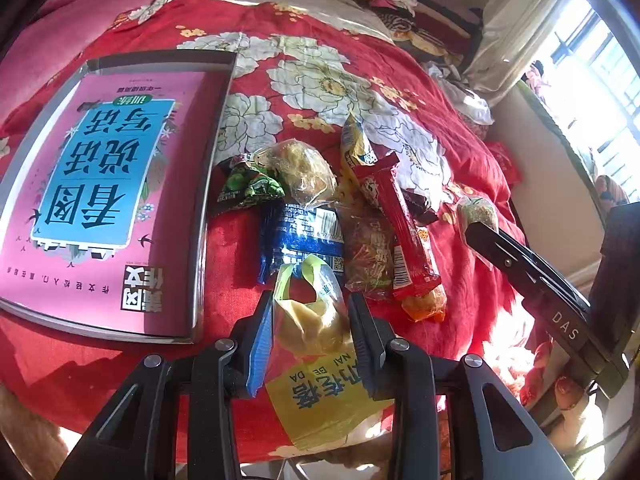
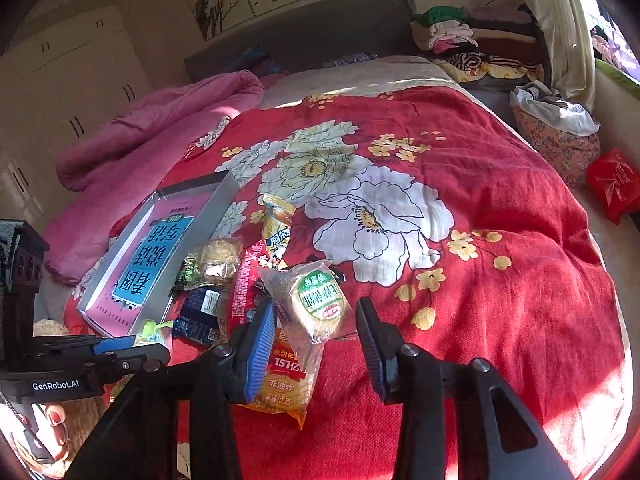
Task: Organize snacks
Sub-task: 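Carry the yellow-green bag with the left tool over the tray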
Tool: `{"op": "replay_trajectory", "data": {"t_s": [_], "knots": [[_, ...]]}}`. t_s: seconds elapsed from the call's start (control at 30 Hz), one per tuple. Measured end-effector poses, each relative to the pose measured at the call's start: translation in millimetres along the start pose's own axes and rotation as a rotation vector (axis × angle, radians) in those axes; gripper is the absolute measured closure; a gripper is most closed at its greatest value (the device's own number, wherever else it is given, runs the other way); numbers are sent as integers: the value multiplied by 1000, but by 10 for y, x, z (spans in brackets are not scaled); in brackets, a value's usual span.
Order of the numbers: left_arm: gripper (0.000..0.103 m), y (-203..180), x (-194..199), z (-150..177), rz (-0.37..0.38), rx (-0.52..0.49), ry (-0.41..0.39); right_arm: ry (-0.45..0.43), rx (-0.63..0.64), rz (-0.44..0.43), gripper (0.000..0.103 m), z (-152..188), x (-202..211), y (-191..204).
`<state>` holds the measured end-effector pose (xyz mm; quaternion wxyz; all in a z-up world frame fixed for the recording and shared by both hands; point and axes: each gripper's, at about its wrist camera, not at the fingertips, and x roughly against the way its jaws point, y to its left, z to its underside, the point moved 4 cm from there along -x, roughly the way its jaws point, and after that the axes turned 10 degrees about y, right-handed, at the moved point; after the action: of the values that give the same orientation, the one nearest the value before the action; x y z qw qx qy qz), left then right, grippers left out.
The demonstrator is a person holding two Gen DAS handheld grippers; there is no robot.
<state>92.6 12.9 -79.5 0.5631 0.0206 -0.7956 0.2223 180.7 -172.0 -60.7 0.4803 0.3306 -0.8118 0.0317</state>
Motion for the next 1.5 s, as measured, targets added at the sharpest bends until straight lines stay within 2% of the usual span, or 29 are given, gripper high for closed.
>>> {"op": "replay_trajectory", "data": {"t_s": [0.17, 0.43, 0.8, 0.97, 1.23, 1.5], "knots": [[65, 177, 153, -28, -11, 25, -30, -19, 38, -53, 62, -37, 80, 327], [65, 667, 409, -92, -51, 99, -94, -15, 130, -101, 62, -110, 58, 908], [65, 1535, 657, -158, -119, 221, -158, 47, 227, -153, 62, -175, -246, 1604], [65, 1813, 682, -173, -149, 240, -174, 93, 256, -176, 62, -155, -482, 1864], [65, 1976, 621, -185, -187, 215, -188, 161, 301, -161, 62, -39, -787, 2118], [65, 2007, 524, -177, -204, 202, -168, 188, 316, -132, 62, 48, -919, 2144]]}}
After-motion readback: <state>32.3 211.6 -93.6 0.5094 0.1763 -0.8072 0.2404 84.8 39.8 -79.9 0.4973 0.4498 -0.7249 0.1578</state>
